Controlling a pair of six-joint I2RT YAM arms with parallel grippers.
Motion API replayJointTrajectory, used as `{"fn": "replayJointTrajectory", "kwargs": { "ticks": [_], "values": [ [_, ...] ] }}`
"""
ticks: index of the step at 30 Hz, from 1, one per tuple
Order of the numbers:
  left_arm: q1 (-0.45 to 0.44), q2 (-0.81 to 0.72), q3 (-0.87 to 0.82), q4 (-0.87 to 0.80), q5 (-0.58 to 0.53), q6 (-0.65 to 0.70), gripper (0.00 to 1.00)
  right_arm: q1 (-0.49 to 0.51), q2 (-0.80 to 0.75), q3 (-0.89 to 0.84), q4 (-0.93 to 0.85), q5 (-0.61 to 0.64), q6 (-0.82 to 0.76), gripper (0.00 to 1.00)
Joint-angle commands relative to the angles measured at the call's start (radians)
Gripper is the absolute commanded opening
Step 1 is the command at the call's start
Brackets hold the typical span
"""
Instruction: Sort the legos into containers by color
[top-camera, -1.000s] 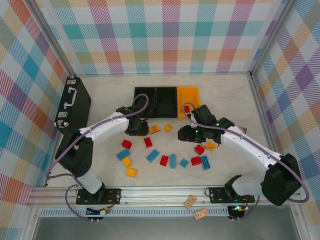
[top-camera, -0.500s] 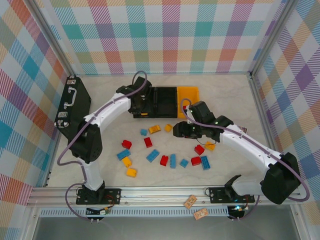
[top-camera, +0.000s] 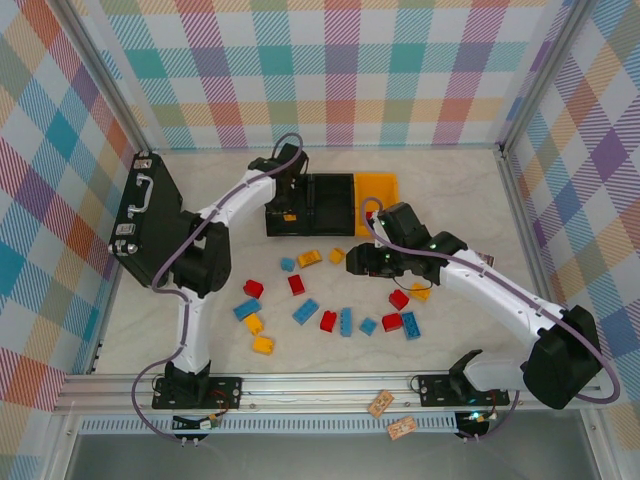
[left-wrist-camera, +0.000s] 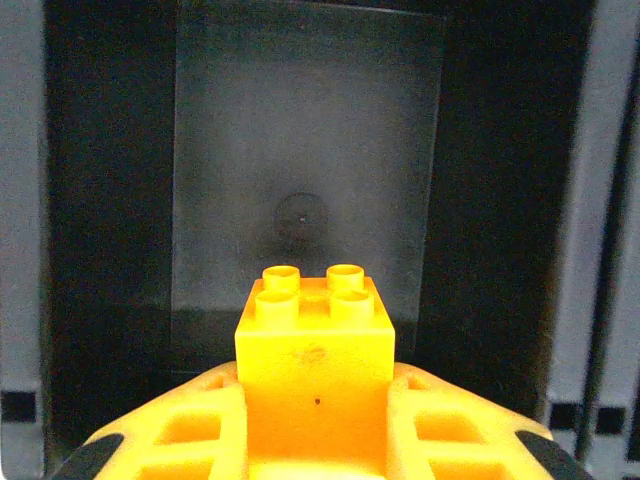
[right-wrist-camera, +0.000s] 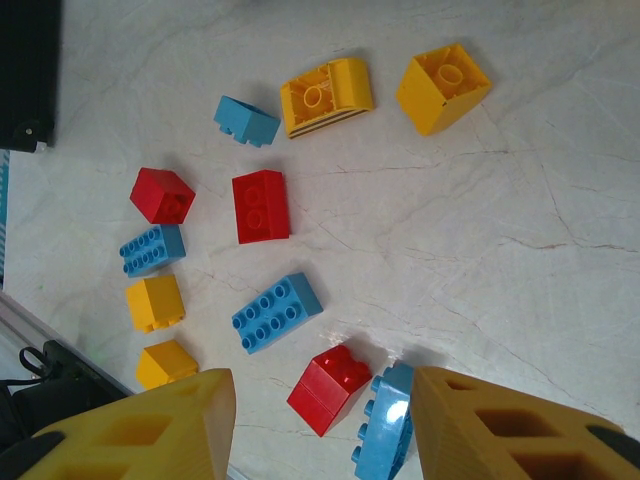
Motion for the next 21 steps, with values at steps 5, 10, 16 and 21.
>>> {"fn": "replayJointTrajectory", "kwargs": {
  "ticks": [5,10,16,21],
  "values": [
    [0.015,0.036,0.094,-0.061,-0.039,0.024,0.37,0.006,-0.026,-0.003,-0.013,0.012,0.02,0.5],
    [0.014,-0.002,0.086,-0.062,-0.036,0.02,0.45,0.006,-0.018,-0.008,-0.008,0.02,0.019,0.5],
    [0.014,-0.092,0.023,-0.028,0.003,0.011,0.49,0.005,0.008,0.003,-0.011,0.029,0.013,0.51],
    [0.006,-0.196,-0.091,0.02,0.062,0.004,0.49,0.006,0.027,0.02,-0.039,0.05,0.012,0.52]
  ]
}}
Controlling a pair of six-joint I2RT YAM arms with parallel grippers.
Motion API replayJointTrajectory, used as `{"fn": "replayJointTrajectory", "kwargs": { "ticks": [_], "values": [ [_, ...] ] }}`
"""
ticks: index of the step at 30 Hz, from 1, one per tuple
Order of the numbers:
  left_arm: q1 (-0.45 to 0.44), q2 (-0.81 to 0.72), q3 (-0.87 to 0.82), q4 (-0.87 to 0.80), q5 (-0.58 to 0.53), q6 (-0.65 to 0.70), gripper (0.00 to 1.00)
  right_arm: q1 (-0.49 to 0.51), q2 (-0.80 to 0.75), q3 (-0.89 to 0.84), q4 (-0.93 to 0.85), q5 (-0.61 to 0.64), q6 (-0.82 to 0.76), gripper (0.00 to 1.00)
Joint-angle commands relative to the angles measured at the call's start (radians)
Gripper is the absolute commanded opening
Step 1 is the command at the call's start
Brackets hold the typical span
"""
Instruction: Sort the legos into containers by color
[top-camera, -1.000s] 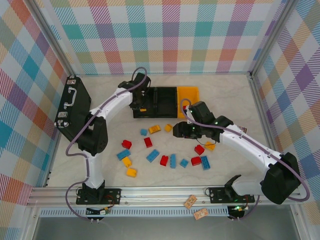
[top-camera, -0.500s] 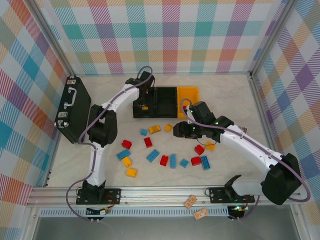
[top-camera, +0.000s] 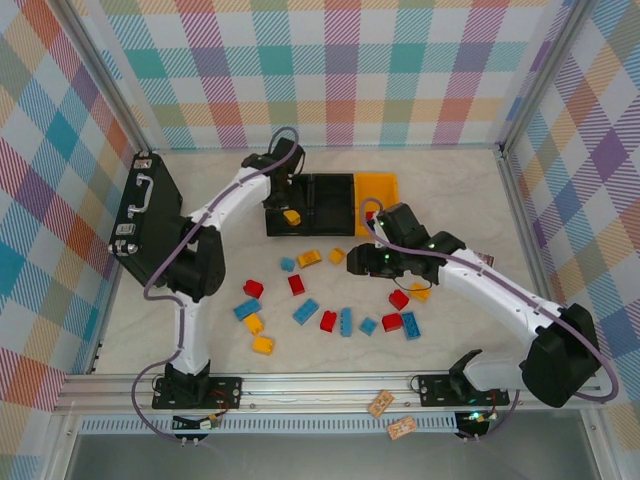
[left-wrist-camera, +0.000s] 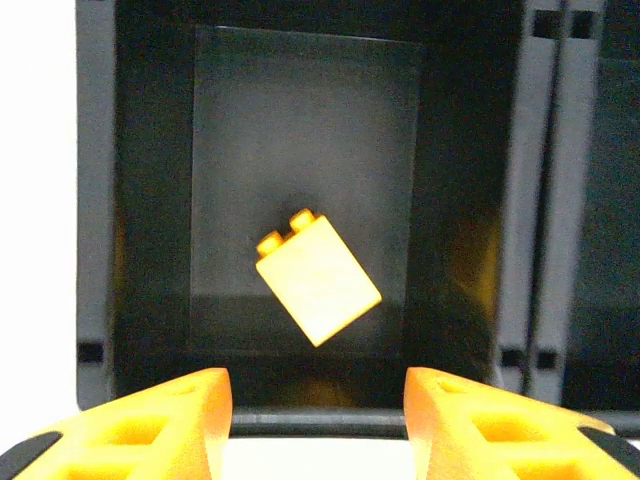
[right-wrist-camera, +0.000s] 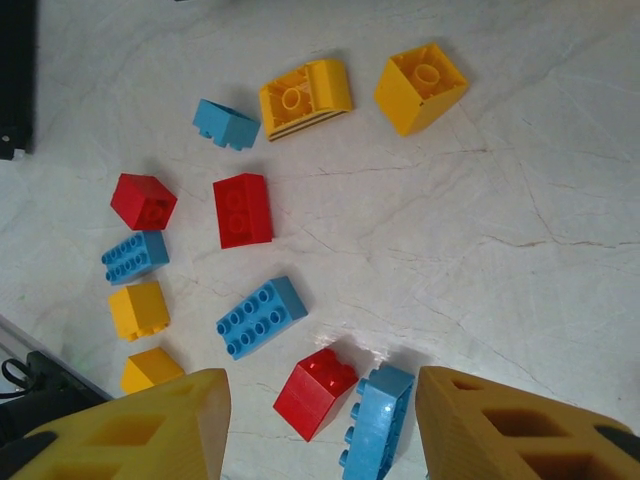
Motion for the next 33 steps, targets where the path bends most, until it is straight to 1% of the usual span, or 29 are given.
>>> {"fn": "replayJointTrajectory", "kwargs": {
  "ticks": [1,4,7,10,12,16,21,23,28,33],
  "values": [
    [0.002,-0.115,-0.076,0.035,0.062,-0.01,0.49,0.006,0.013,0.023,-0.037,0.025,0.006,0.52],
    [-0.003,-0.189,-0.173,0.079,0.124,-0.014,0.49,0.006,0.009,0.024,-0.078,0.069,0.016,0.53],
    [-0.005,-0.267,-0.291,0.144,0.22,-0.032,0.49,0.006,-0.003,0.02,-0.138,0.125,0.028,0.55],
    [-0.014,-0.337,-0.403,0.207,0.311,-0.052,0.5,0.004,-0.013,0.018,-0.241,0.211,0.053,0.57],
    [-0.031,-0.383,-0.47,0.238,0.354,-0.06,0.5,0.003,-0.024,0.004,-0.316,0.267,0.072,0.58],
    [-0.089,-0.456,-0.575,0.287,0.399,-0.075,0.51,0.002,-0.062,-0.062,-0.424,0.328,0.129,0.62],
    [-0.177,-0.498,-0.672,0.318,0.399,-0.106,0.51,0.003,-0.115,-0.158,-0.506,0.331,0.208,0.63],
    [-0.198,-0.499,-0.701,0.33,0.398,-0.122,0.51,0.004,-0.136,-0.189,-0.523,0.318,0.231,0.63],
    [-0.225,-0.505,-0.755,0.355,0.39,-0.149,0.51,0.019,-0.153,-0.255,-0.54,0.294,0.271,0.63],
    [-0.244,-0.51,-0.764,0.357,0.385,-0.16,0.51,0.051,-0.109,-0.28,-0.533,0.287,0.285,0.62]
  ]
}}
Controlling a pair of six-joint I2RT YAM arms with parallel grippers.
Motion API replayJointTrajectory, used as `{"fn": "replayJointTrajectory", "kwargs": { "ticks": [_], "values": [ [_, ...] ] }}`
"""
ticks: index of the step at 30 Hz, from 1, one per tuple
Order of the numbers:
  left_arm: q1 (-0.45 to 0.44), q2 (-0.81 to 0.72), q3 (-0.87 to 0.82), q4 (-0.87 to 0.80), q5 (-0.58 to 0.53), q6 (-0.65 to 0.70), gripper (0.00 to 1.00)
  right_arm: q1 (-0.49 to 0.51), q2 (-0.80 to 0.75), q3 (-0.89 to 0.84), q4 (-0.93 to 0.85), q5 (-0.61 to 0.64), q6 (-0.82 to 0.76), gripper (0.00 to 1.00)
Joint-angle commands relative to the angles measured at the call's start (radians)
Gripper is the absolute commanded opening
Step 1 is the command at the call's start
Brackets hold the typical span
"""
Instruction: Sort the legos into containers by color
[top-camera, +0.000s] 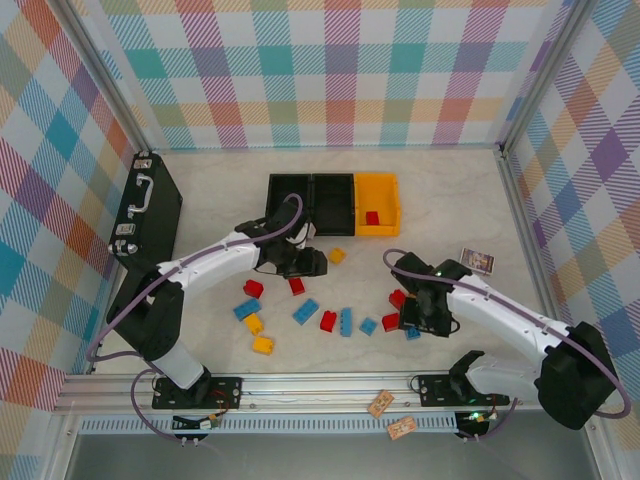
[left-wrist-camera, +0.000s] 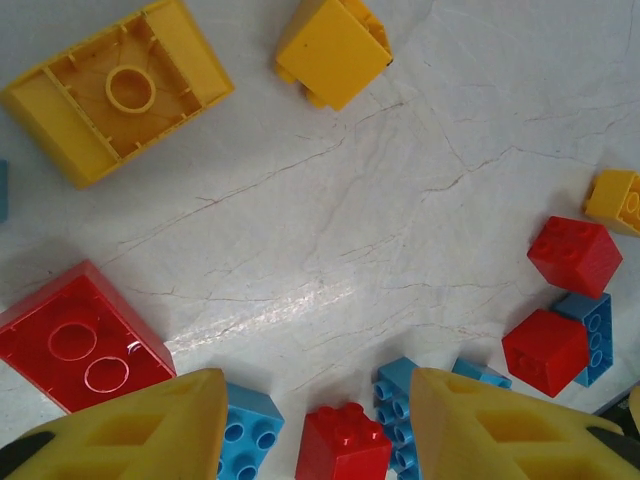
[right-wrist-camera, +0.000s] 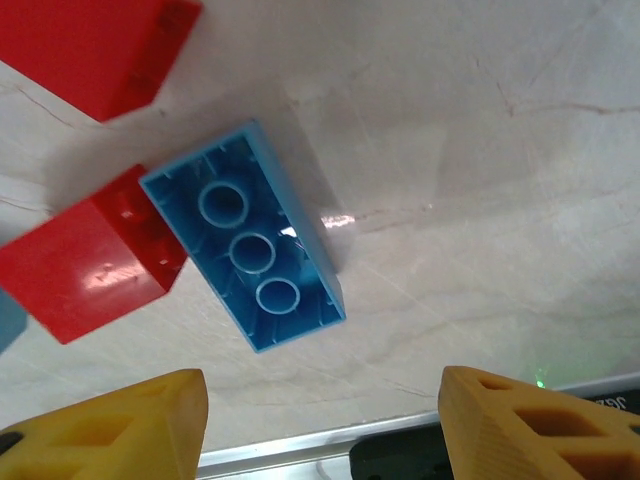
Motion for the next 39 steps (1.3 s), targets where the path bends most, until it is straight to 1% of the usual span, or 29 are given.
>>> {"fn": "replayJointTrajectory", "kwargs": {
  "ticks": [1,11,19,23,27,31,34,39],
  "values": [
    [-0.018,-0.034,-0.011,0.023,0.0,-0.025,0.51,0.023,0.039,-0.014,-0.018,-0.008,0.038,0.62],
    [-0.059,-0.027,-0.027,0.024,-0.023,-0.046,0.51,0.032,0.166,-0.02,0.113,-0.01,0.008,0.63],
    [-0.067,-0.016,-0.026,0.024,-0.029,-0.054,0.51,0.032,0.267,-0.007,0.183,0.009,-0.028,0.61],
    [-0.069,-0.014,-0.025,0.022,-0.031,-0.053,0.51,0.032,0.3,0.002,0.199,0.013,-0.035,0.53],
    [-0.069,-0.013,-0.026,0.02,-0.035,-0.053,0.51,0.032,0.293,0.006,0.195,0.016,-0.041,0.4],
    [-0.07,-0.027,-0.03,0.028,-0.04,-0.064,0.51,0.032,0.252,0.014,0.163,0.018,-0.039,0.29],
    [-0.069,-0.044,-0.041,0.044,-0.039,-0.079,0.51,0.032,0.205,0.036,0.117,0.032,-0.037,0.26],
    [-0.069,-0.079,-0.067,0.082,-0.048,-0.103,0.51,0.032,0.146,0.113,0.073,0.042,-0.052,0.25]
  ]
}}
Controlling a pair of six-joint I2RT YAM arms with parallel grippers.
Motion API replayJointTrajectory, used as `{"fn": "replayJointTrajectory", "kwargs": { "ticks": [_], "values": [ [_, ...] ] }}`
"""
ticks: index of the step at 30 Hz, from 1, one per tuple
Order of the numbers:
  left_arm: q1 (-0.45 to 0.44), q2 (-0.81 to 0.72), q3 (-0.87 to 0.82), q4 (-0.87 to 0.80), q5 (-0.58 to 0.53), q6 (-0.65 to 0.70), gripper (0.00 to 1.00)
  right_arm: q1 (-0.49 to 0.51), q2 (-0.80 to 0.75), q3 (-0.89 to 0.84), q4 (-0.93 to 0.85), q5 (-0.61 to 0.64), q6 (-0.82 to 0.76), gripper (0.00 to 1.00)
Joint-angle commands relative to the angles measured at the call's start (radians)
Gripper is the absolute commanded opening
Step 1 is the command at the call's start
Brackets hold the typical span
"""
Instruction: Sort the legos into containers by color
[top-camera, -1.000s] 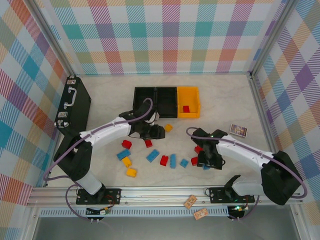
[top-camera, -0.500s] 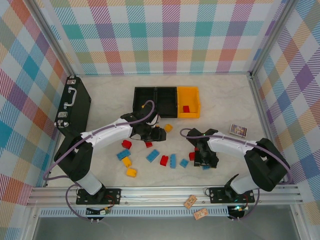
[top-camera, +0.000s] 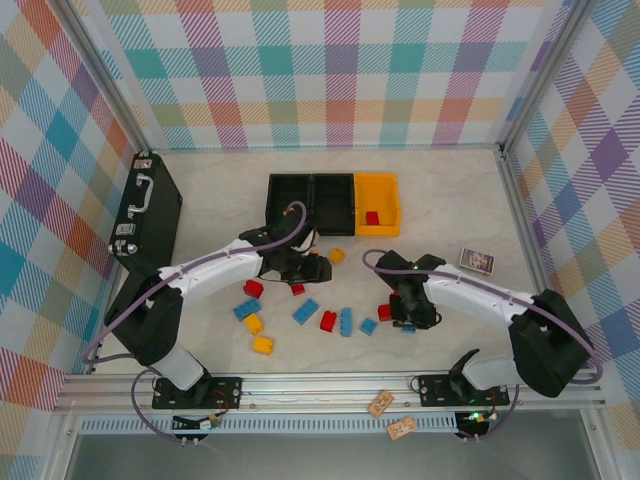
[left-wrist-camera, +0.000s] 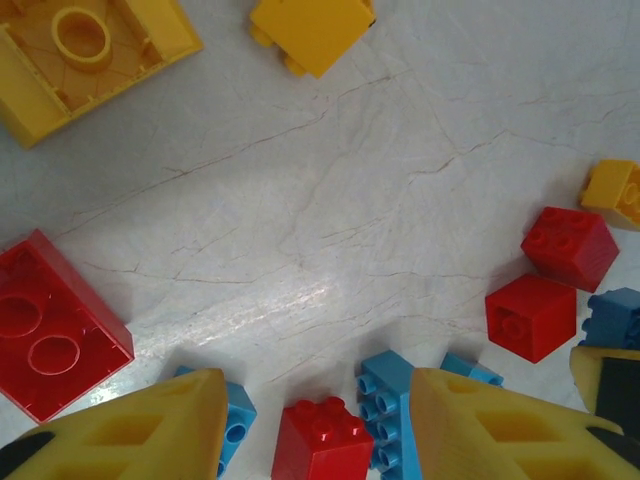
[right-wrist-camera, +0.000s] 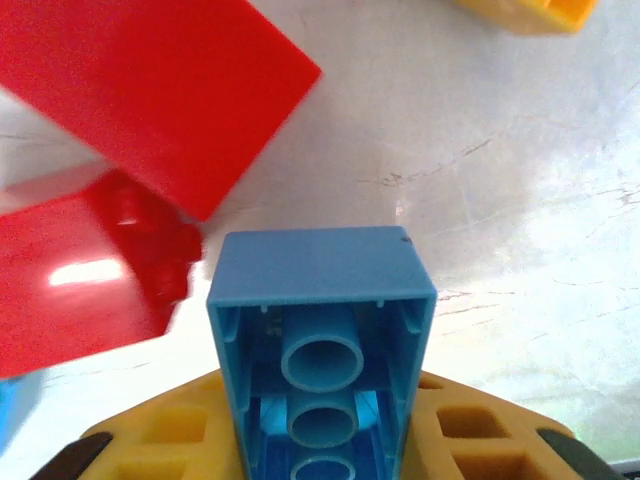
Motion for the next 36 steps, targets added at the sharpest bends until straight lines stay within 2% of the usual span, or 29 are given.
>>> {"fn": "replayJointTrajectory", "kwargs": {
  "ticks": [1,7,15,24,36],
  "values": [
    [-0.011,-0.055,-0.024,0.039,-0.02,-0.033,0.51,0.005,-0.033,0.083,-0.049,0.018,-0.016,0.25],
    [-0.002,-0.101,-0.036,0.041,-0.061,-0.054,0.51,0.005,0.046,0.243,-0.003,0.008,-0.084,0.26],
    [0.039,-0.205,-0.099,0.015,-0.127,-0.097,0.51,0.001,0.293,0.545,0.05,-0.026,-0.19,0.26],
    [0.077,-0.345,-0.202,-0.017,-0.179,-0.141,0.54,-0.036,0.575,0.895,-0.02,-0.051,-0.266,0.26],
    [0.088,-0.405,-0.255,-0.046,-0.213,-0.163,0.54,-0.1,0.907,1.334,-0.136,-0.052,-0.312,0.27]
  ]
}}
